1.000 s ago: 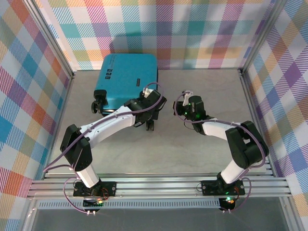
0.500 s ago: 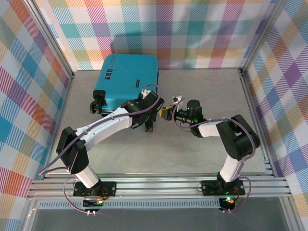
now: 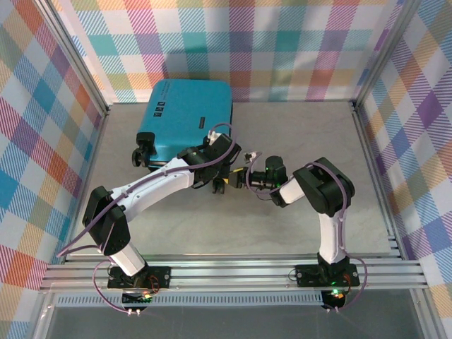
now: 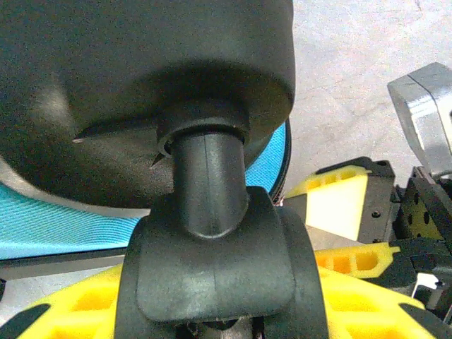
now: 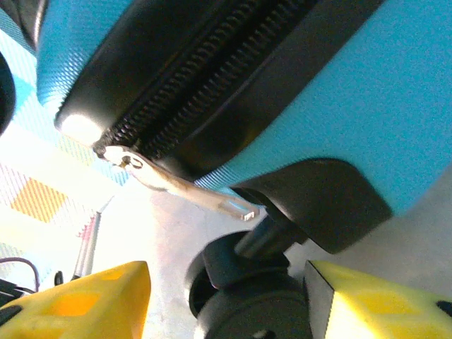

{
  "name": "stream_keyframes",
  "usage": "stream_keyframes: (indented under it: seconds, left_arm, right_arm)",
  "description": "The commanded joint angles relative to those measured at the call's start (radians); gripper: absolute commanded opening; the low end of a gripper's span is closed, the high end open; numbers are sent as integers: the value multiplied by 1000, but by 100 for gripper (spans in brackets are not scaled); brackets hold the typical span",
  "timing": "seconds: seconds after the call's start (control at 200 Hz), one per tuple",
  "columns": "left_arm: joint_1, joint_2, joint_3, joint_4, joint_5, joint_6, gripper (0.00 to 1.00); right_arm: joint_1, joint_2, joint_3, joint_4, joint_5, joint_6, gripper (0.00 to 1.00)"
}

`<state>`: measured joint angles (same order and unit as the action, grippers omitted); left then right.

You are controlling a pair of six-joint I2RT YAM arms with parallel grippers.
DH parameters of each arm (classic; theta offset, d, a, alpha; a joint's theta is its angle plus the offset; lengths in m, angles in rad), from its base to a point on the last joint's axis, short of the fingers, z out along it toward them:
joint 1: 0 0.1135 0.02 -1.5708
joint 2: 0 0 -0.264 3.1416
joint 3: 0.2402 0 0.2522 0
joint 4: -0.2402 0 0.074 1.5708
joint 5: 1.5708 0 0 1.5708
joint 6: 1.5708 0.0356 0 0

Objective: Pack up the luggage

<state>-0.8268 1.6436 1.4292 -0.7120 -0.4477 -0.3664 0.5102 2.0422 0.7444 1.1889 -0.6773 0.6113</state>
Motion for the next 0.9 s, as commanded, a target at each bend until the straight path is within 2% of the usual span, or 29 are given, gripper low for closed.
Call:
stream_keyframes:
  seconds: [0.0, 0.33, 0.78, 0.9]
  left_arm:
    - [-33, -47, 25, -21, 18, 47, 8]
    - [-33, -59, 19, -23, 11, 48, 8]
    - [-32, -61, 14, -18, 10, 46, 8]
    - [-32, -57, 14, -16, 13, 46, 7]
  right_arm:
    - [5, 34, 43, 133, -53, 81, 61]
    - [3, 43, 104, 150, -71, 129, 60]
    - [5, -20, 48, 155, -64, 130, 46]
    - [5, -24, 47, 146, -59, 128, 38]
